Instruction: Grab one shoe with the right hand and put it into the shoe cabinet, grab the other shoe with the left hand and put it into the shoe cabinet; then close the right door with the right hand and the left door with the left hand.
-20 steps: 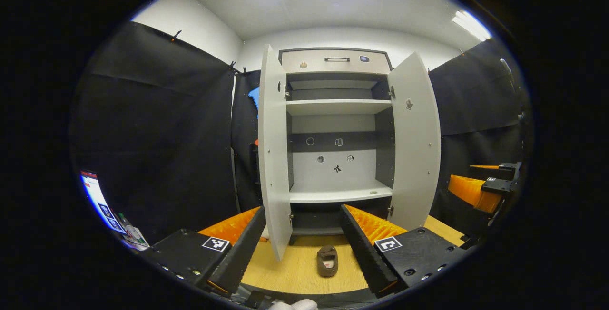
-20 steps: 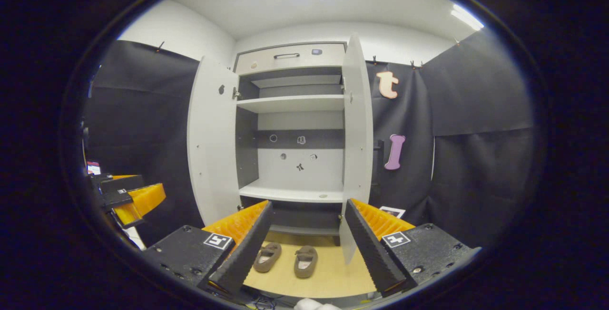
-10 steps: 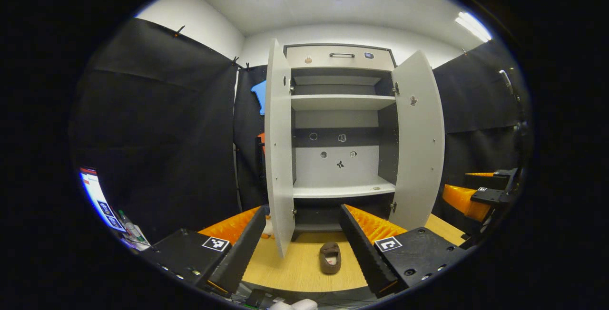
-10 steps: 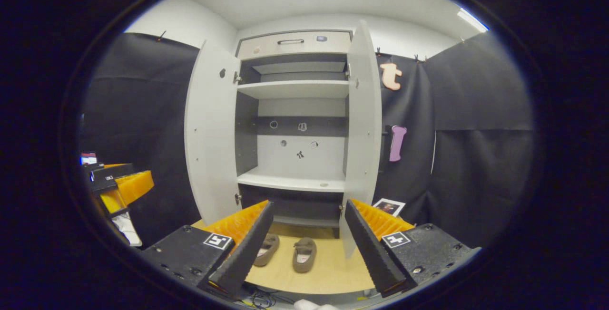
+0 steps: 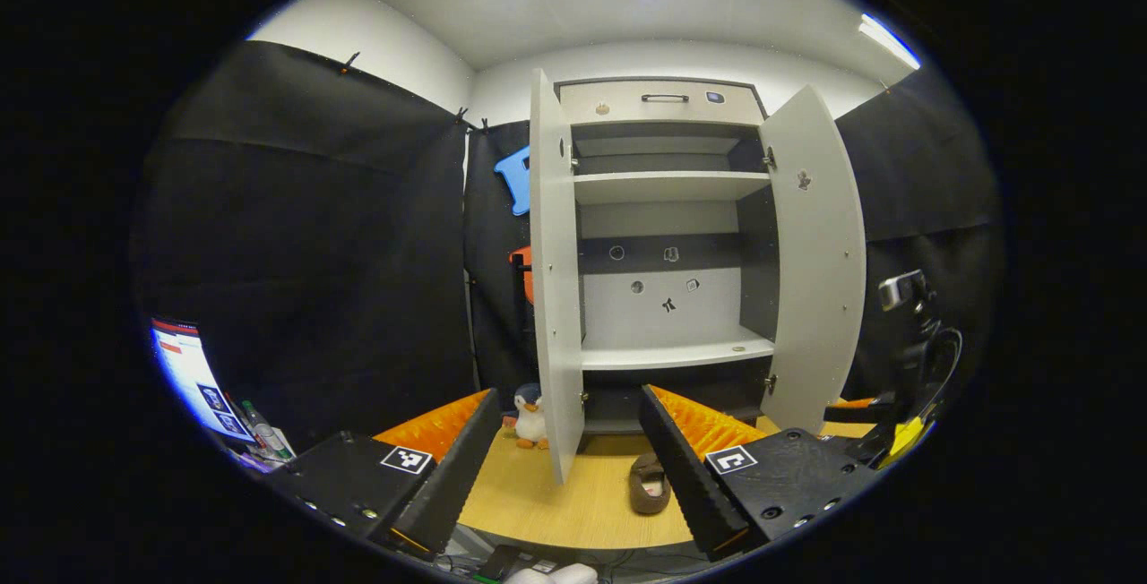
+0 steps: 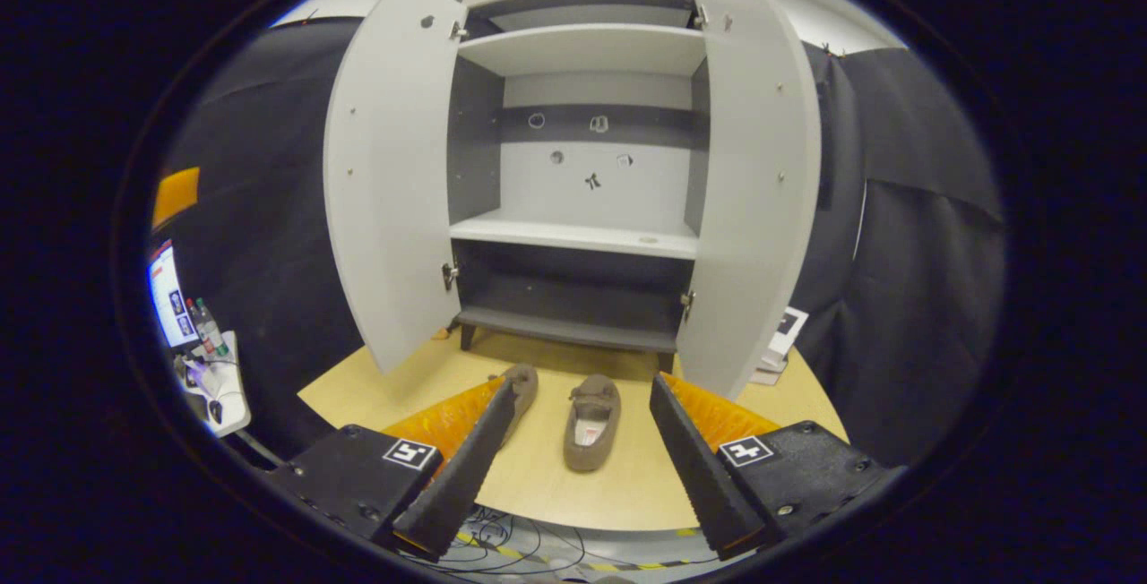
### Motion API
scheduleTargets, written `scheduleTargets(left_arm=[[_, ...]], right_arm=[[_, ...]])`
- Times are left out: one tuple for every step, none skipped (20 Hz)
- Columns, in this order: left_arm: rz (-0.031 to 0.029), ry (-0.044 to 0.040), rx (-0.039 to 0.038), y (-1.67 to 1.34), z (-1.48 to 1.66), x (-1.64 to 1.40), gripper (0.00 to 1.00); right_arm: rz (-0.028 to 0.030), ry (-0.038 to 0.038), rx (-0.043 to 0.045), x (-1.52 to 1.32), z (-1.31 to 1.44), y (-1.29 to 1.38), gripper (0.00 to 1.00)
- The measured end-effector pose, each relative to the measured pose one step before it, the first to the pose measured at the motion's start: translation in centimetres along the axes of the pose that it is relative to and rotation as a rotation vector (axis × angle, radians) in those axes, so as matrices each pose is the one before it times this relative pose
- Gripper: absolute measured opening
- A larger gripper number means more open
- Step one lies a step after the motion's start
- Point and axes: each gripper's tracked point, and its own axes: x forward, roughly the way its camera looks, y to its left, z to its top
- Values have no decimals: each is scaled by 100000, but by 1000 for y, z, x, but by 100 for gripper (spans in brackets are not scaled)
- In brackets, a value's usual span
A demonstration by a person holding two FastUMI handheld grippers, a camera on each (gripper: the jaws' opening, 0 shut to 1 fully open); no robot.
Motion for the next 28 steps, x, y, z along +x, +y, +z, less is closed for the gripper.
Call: scheduleTargets(left_arm=[[1083,360,126,198,21,26,95],[1041,139,453,212,83,-10,95],[1092,356,621,-24,-18,31,95],[990,365,586,2,-163,96,95],[1042,732,358,8,-144,130,95],[1426,653,77,173,-89,47,95],[878,520,-291,-95,8,168,95],[520,332,-297,-74,17,122,95],[625,180,-27,16,56,110,95],[772,63,449,-25,58,110,95],[913,-148,780,-68,160,112,95],[1076,-262,864,-127,105,194,94],[963,-72,656,-221,128,184,94],[804,121,216,-165,94,180,94],[380,151,-112,-156,-27,328,94],[796,164,414,-146,27,413,94],[947,407,691,-26,35,310,95],[1067,384,606,16,-38,414,95],[651,550,227,150,-51,322,96],[700,414,-117,-26,-108,239,96],[595,307,-317,64,-45,260,96],[821,322,-256,108,-7,160,96],[688,182,-96,59,-71,161,96],[615,248,18,59,-40,127,96],[628,136,56,-47,13,139,96],[448,-82,22,21,5,-30,96],[680,-12,-77,82,2,-2,96],[551,220,-203,79,-43,-49,96]], right_arm=[[981,4588,534,1778,-1452,179,100],[894,3437,329,1757,-1374,-25,96],[558,2489,588,1700,-1009,-17,96],[130,2440,225,1968,-844,-93,95],[-148,2600,-99,1774,-935,-149,90],[161,2522,381,1812,-595,-139,92],[168,2430,139,1796,-445,-87,92],[-426,1709,-65,1599,-629,-270,92],[-611,2503,80,1484,-529,-322,91],[138,2986,493,1927,-709,-66,90],[667,2085,1110,1306,-383,105,88],[-512,1069,263,1400,-159,-118,88],[-764,1257,-22,1317,-109,-261,87],[165,1676,978,943,-132,31,87],[185,470,1125,987,195,163,87],[-507,180,731,847,59,-99,87],[-137,343,313,781,307,-117,87],[62,555,912,779,214,6,86],[503,1890,934,791,1,53,86],[447,1034,1173,592,-37,73,86],[114,469,404,748,197,22,86],[-97,243,-445,570,176,12,86],[-132,-209,-738,499,244,36,83],[-366,-285,-832,464,311,23,82],[-383,-90,-488,555,173,7,80],[155,320,263,96,-84,32,80],[-454,699,489,235,-32,-165,79],[-698,-465,399,501,322,-204,79]])
